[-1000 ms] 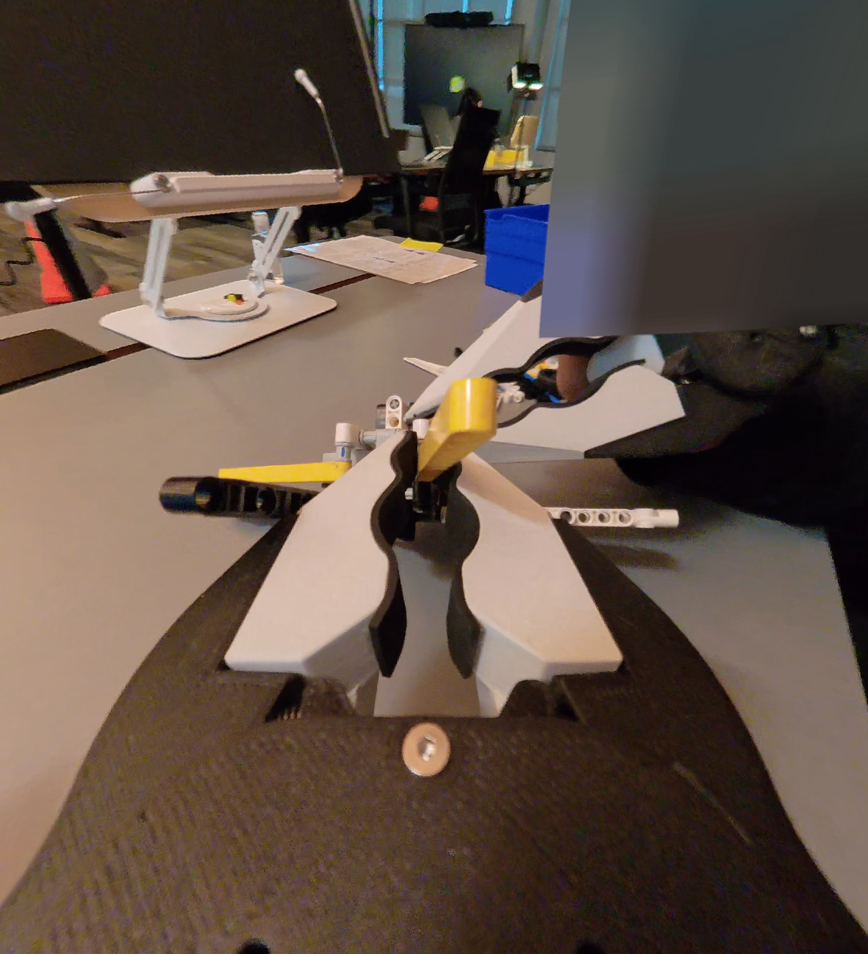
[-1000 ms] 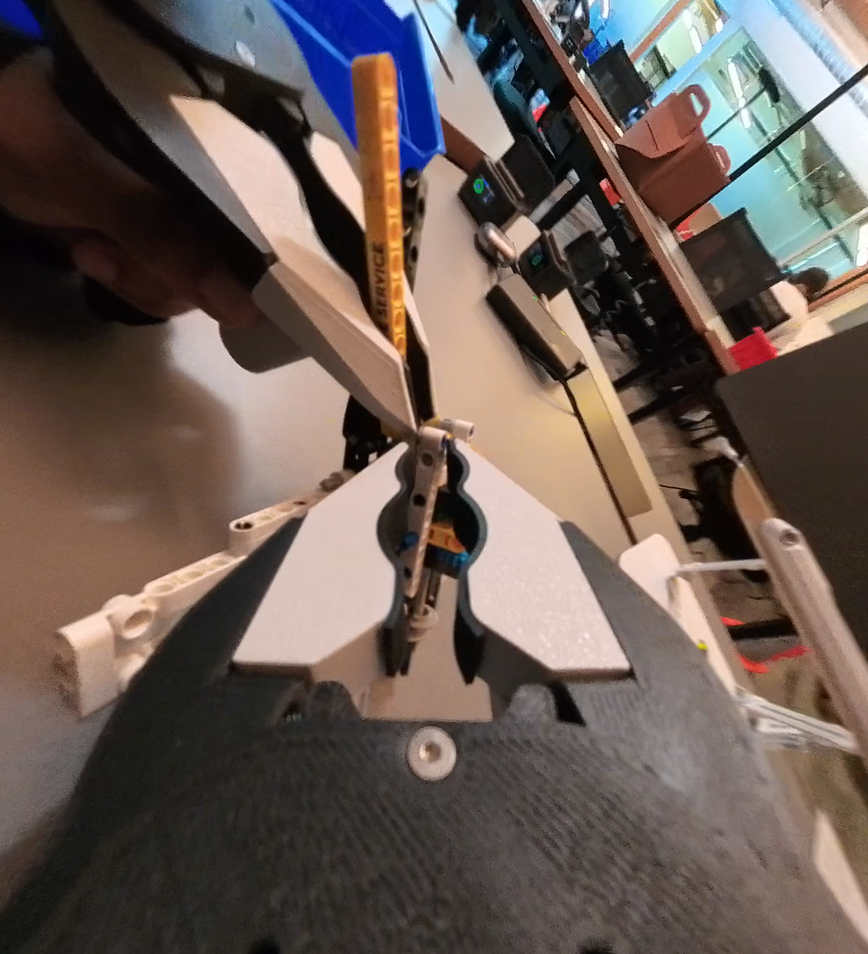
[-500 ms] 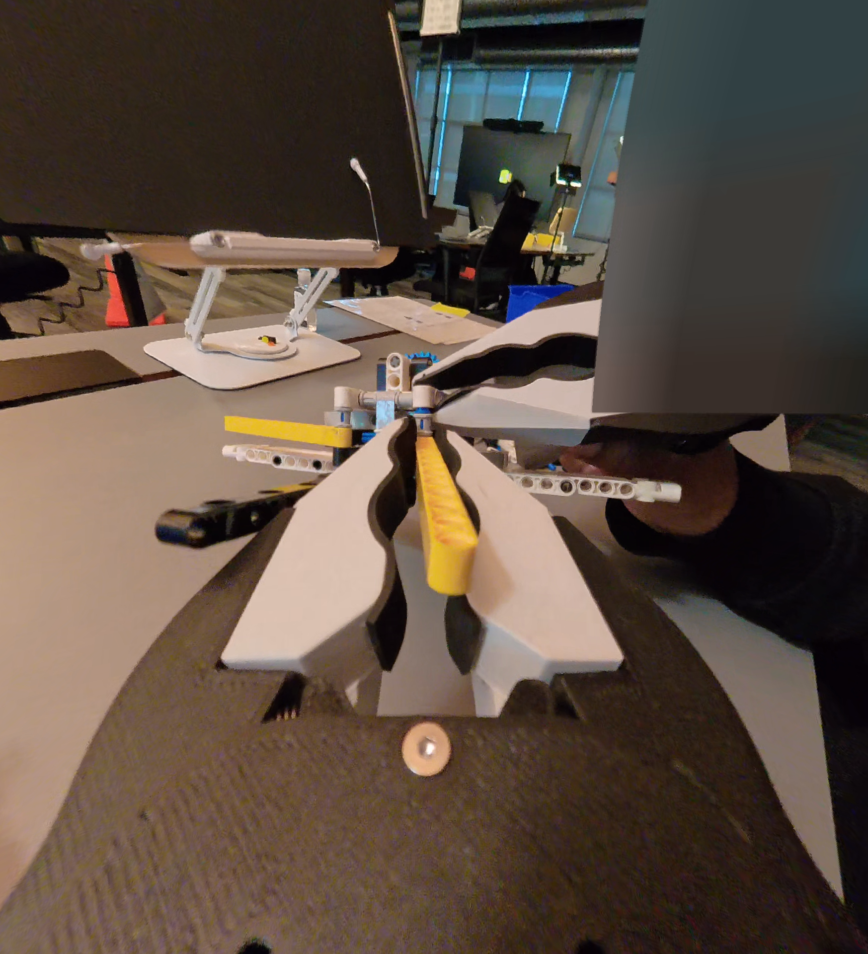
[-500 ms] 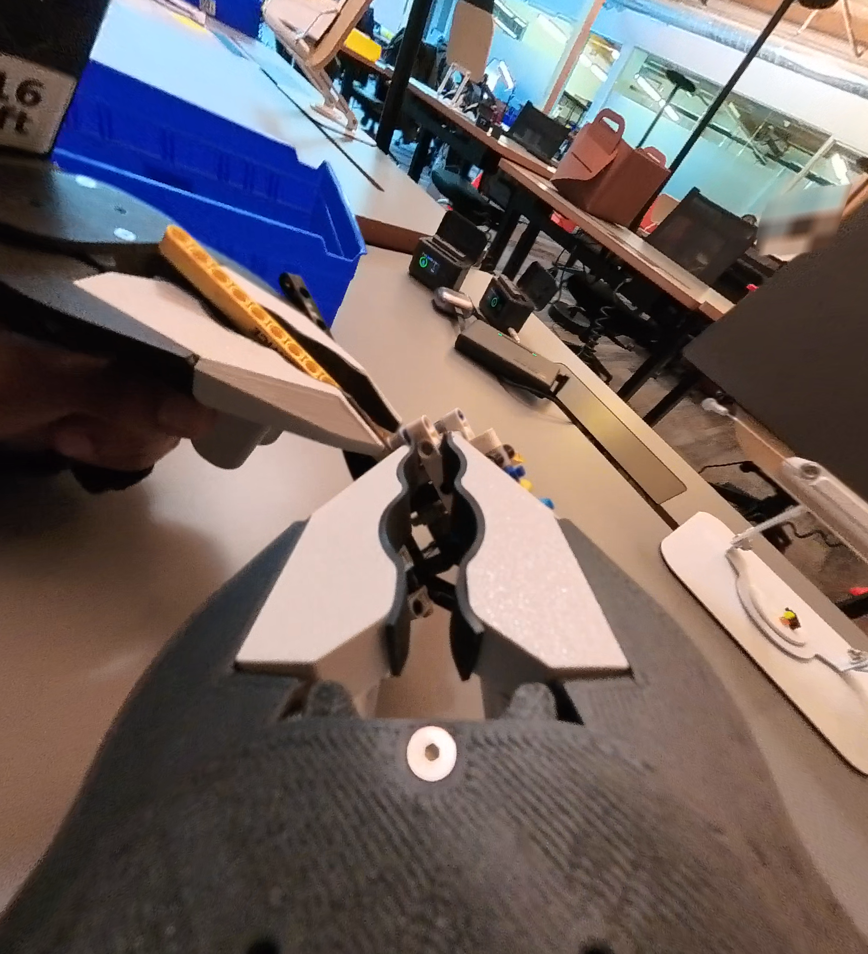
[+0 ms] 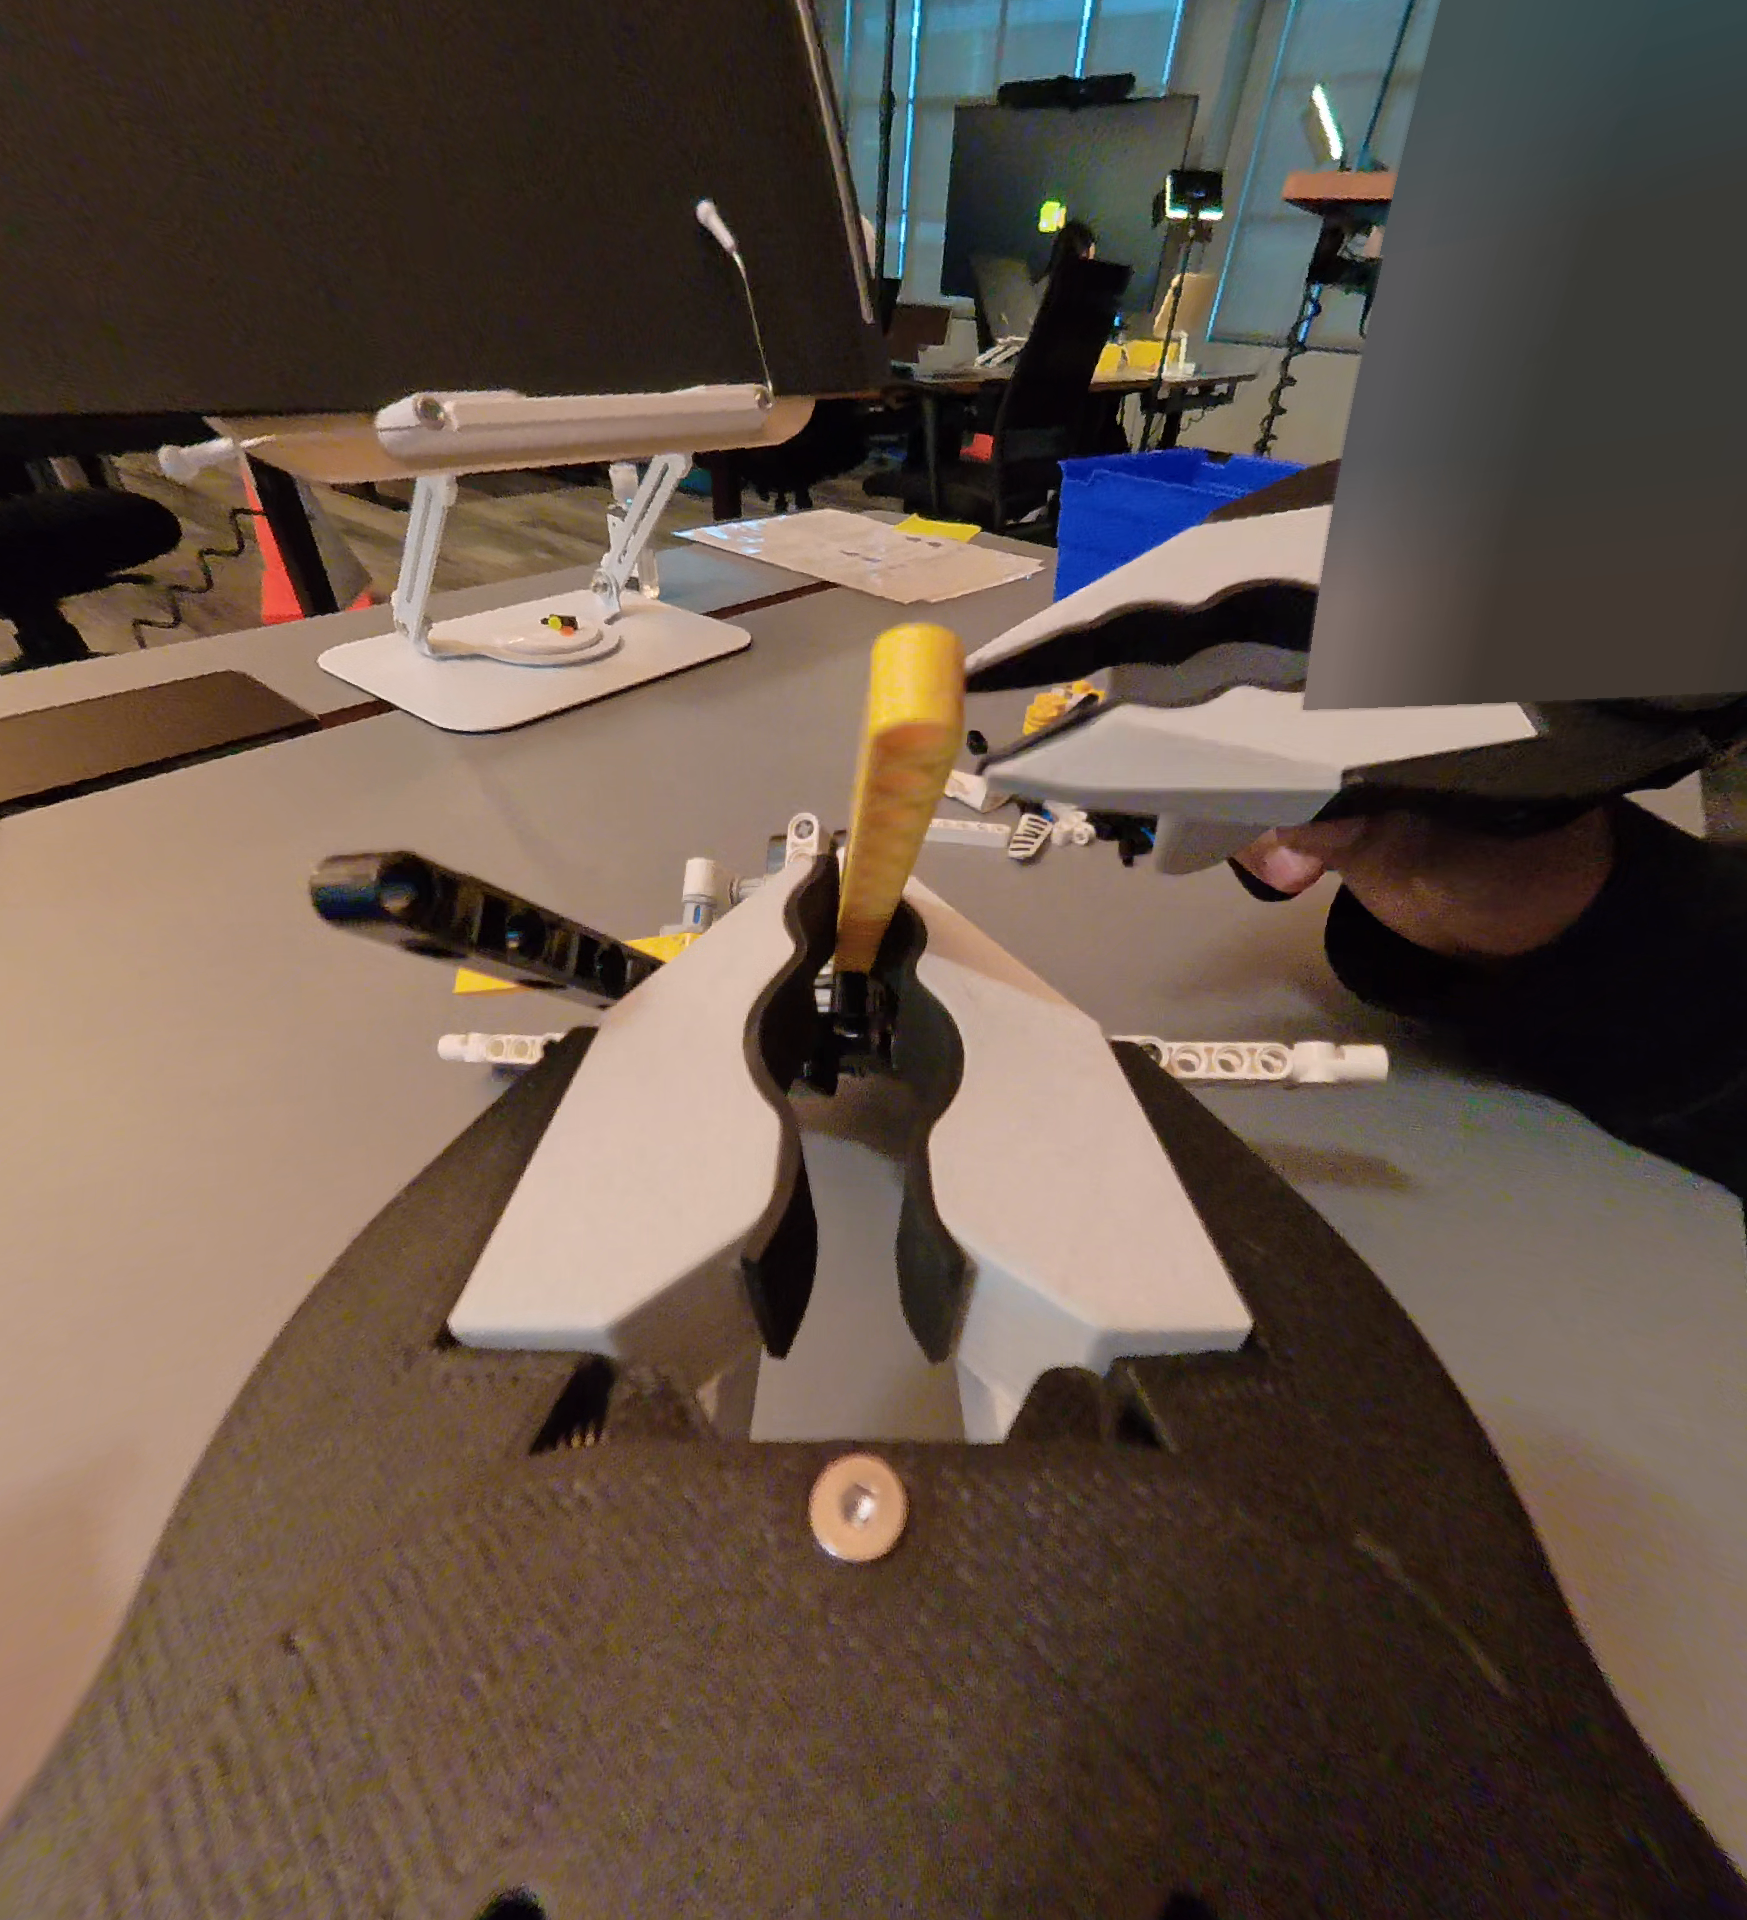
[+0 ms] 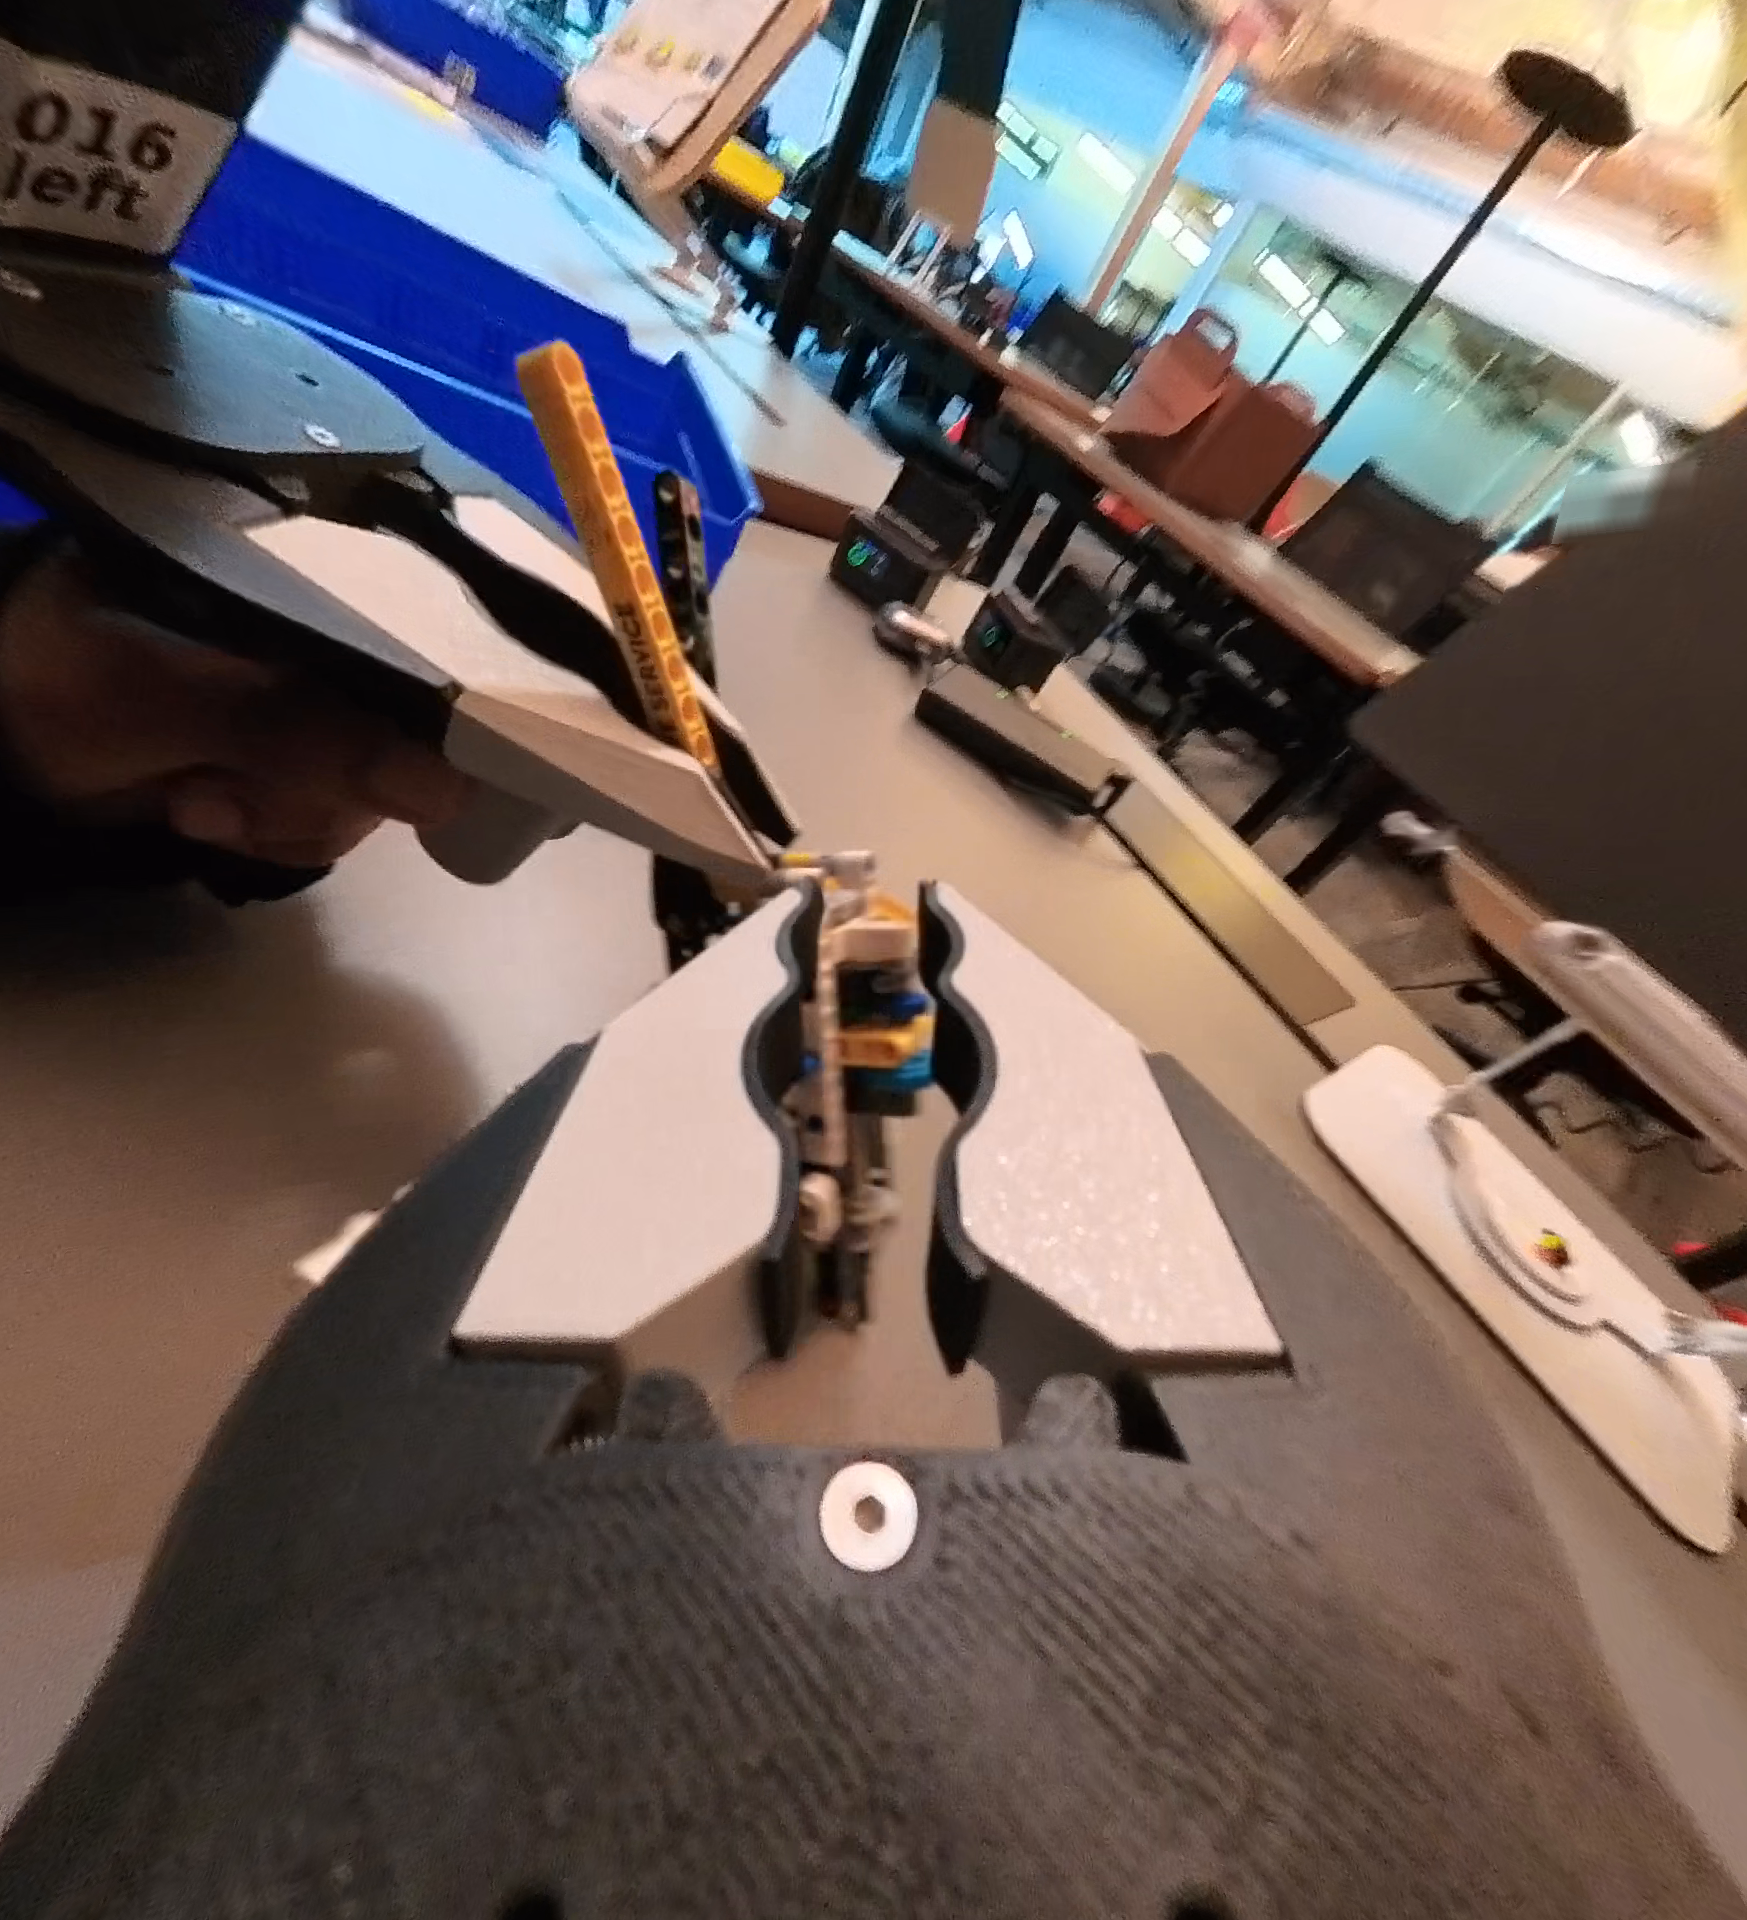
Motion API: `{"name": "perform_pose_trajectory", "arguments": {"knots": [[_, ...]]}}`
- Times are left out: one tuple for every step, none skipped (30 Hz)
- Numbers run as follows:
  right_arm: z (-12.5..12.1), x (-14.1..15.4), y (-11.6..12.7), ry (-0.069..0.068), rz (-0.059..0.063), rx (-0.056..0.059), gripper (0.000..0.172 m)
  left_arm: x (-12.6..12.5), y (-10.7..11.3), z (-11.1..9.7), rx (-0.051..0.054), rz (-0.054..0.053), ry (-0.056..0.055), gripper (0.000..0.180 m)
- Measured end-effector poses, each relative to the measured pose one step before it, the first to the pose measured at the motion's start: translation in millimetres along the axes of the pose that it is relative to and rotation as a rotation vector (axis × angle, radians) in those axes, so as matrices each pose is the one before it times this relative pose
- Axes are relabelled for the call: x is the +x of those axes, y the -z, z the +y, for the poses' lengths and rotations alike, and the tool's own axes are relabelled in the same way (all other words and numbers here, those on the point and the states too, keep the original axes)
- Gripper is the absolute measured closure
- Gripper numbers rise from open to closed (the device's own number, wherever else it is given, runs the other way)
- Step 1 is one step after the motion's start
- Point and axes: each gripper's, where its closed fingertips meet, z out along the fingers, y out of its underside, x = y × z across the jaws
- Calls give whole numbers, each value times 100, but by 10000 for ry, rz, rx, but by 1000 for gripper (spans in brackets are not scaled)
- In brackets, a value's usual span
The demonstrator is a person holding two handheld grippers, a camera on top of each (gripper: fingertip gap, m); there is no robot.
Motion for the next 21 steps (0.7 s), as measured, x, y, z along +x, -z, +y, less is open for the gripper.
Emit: {"name": "perform_pose_trajectory", "arguments": {"knots": [[46, 615, 700, -55, 265, 253, 155, -28, 18, -42, 55, 89, 193, 174], [254, 625, 631, -213, 223, 223, 155, -34, 23, -1, 21, 88, 177, 174], [424, 487, 514, -364, 90, 185, 156, -19, 16, 42, -6, 91, 150, 175], [525, 323, 375, -511, -53, 115, 157, -68, 34, 61, -27, 69, 103, 174], [430, 196, 190, -627, -189, 51, 156, -112, 52, 19, -8, 45, 48, 175], [164, -7, -4, -686, -339, -7, 152, -142, 62, 8, 7, 20, 65, 174], [-5, -219, -107, -620, -424, -75, 145, -148, 30, 38, 0, 24, 104, 174], [51, -244, -151, -444, -331, -96, 141, -124, 12, 35, 5, 28, 134, 174], [225, -176, -188, -232, -176, -143, 140, -76, 18, 47, -2, 51, 118, 174], [446, -70, -179, 10, -14, -249, 140, -97, 10, 77, -12, 35, 125, 174], [656, 169, -195, 201, 191, -374, 140, -120, 5, 91, -16, 29, 160, 174], [747, 199, -218, 329, 258, -453, 143, -91, -3, 85, -23, 45, 167, 174], [661, 26, -252, 394, 180, -433, 143, -111, -16, 89, -23, 33, 167, 174], [495, -139, -269, 393, 111, -333, 144, -138, -12, 76, -18, 13, 179, 174], [354, -259, -272, 373, 71, -245, 145, -111, -6, 64, -24, 26, 167, 174], [300, -314, -251, 377, 35, -214, 146, -58, -18, 79, -29, 45, 128, 174], [258, -286, -234, 361, 47, -195, 147, -19, -8, 65, -31, 37, 77, 174], [143, -265, -201, 282, 33, -113, 147, -36, -15, 48, -21, 4, 34, 174], [2, -281, -142, 122, -52, 6, 147, -39, -6, 61, -26, -3, 17, 174], [-85, -239, -81, -66, -122, 69, 148, -28, -11, 50, -27, 1, 29, 174], [-141, -174, -20, -231, -190, 131, 147, -44, 11, 25, -15, 20, 68, 174]]}}
